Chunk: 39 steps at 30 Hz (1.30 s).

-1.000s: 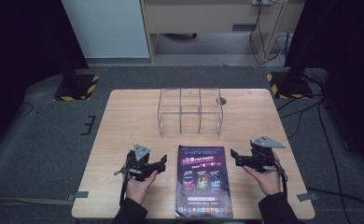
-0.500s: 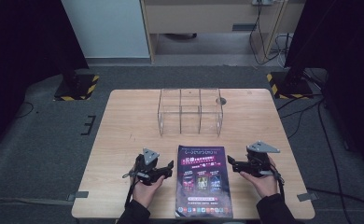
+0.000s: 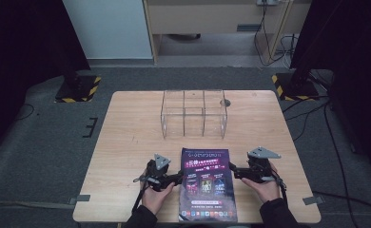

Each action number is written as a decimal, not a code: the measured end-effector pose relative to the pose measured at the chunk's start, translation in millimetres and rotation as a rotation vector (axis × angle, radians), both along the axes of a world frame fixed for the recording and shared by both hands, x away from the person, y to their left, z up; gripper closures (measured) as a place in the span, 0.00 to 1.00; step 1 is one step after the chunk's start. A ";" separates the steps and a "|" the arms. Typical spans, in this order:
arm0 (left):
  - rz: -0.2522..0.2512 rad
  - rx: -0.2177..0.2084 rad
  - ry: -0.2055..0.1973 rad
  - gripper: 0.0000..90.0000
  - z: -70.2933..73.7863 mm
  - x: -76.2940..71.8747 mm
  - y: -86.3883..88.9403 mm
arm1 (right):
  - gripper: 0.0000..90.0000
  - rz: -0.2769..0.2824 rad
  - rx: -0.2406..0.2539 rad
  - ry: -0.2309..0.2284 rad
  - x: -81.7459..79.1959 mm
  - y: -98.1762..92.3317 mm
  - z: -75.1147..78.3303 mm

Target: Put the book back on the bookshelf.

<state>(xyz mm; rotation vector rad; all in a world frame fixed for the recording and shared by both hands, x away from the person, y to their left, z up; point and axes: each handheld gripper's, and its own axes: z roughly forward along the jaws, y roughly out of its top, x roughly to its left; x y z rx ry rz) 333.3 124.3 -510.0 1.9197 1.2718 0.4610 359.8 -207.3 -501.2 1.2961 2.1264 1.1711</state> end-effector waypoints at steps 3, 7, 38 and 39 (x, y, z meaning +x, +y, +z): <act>-0.007 -0.002 0.008 0.27 -1.8 0.8 -2.9 | 0.12 0.008 -0.001 0.007 -0.6 2.8 -2.1; -0.012 0.000 0.020 0.27 -5.1 2.1 -7.0 | 0.12 0.019 -0.004 0.021 -1.2 7.0 -5.5; -0.051 0.000 0.063 0.31 -19.7 7.3 -28.2 | 0.17 0.082 -0.036 0.094 -4.3 31.9 -30.6; -0.052 0.003 0.058 0.32 -19.7 7.3 -28.8 | 0.17 0.088 -0.042 0.090 -4.2 33.0 -31.7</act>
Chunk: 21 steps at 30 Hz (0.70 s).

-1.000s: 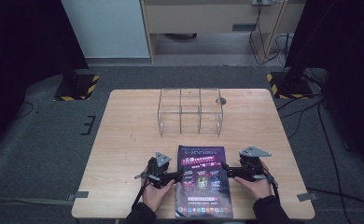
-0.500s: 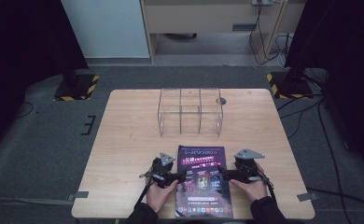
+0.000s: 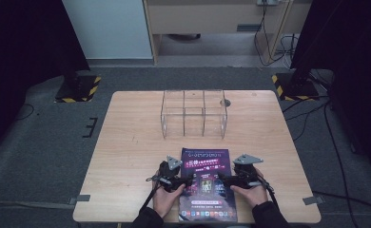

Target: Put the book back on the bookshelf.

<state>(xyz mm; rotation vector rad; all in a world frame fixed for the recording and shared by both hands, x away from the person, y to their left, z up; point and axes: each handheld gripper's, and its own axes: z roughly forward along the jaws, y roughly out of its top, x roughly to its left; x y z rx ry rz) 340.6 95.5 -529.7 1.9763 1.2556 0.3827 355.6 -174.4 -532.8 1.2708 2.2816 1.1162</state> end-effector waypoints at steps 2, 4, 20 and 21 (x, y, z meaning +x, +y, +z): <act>-0.003 -0.001 -0.002 0.32 -0.3 -0.6 -1.5 | 0.17 0.000 0.003 0.006 -0.2 0.5 -0.3; -0.006 0.002 -0.005 0.32 -0.4 -1.4 -2.9 | 0.17 0.002 0.010 0.014 -0.2 0.8 -1.0; 0.006 0.004 -0.014 0.31 -1.6 -4.4 -9.4 | 0.18 0.014 0.025 0.014 -1.5 7.0 -4.1; 0.007 0.003 -0.014 0.31 -1.7 -4.4 -9.7 | 0.18 0.016 0.025 0.015 -1.7 7.4 -4.0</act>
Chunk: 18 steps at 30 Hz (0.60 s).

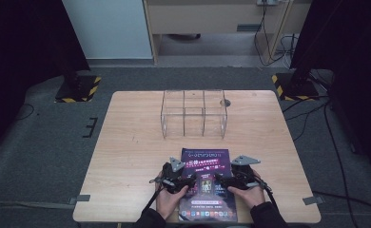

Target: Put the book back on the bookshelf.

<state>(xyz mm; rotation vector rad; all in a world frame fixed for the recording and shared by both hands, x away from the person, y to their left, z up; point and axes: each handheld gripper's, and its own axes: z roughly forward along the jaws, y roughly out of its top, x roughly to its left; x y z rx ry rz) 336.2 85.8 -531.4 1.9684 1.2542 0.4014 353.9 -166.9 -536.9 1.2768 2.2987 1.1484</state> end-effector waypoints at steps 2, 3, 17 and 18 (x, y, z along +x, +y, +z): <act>0.002 0.002 -0.002 0.30 -0.3 -0.2 -0.6 | 0.18 0.001 -0.004 0.000 -0.5 0.9 0.0; 0.003 0.002 -0.004 0.30 -0.4 -0.2 -0.9 | 0.18 0.003 -0.004 -0.001 -0.2 0.6 0.0; 0.048 -0.022 -0.027 0.36 -1.6 -3.3 -1.2 | 0.19 -0.003 -0.004 -0.003 -0.6 1.1 -0.1; 0.049 -0.030 -0.036 0.37 -1.2 -3.3 -0.3 | 0.19 -0.003 -0.004 -0.003 -0.6 1.0 -0.1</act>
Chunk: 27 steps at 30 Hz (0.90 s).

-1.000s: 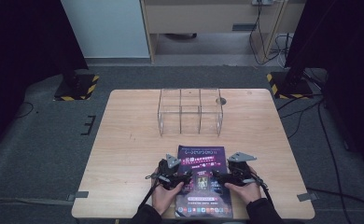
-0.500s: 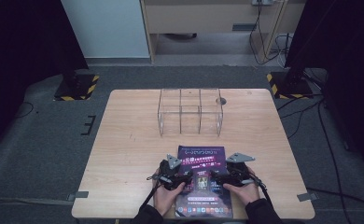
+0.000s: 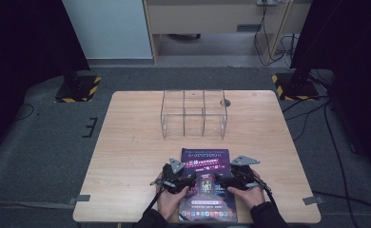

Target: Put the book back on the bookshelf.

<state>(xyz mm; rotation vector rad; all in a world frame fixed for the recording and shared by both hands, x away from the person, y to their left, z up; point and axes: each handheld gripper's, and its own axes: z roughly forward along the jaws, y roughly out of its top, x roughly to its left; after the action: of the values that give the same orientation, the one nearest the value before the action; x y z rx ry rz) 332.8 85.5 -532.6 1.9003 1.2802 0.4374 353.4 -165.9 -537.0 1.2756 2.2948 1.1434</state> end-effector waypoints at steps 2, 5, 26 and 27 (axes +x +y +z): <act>0.000 -0.010 -0.015 0.38 2.1 -1.5 0.4 | 0.19 0.001 0.000 0.000 0.0 0.0 0.0; -0.005 -0.028 -0.029 0.41 4.7 -3.7 1.2 | 0.19 0.005 -0.001 0.000 0.1 -0.4 0.0; -0.073 -0.092 -0.099 0.46 10.1 -4.5 3.4 | 0.19 0.010 -0.003 -0.001 0.3 -0.8 0.0; -0.074 -0.085 -0.100 0.46 10.0 -3.6 4.1 | 0.19 0.010 -0.003 -0.001 0.3 -0.7 0.0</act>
<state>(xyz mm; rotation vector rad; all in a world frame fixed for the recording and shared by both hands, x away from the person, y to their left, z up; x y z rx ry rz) 329.2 89.6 -522.5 1.8251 1.1425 0.4273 353.7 -166.6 -537.0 1.2631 2.3041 1.1434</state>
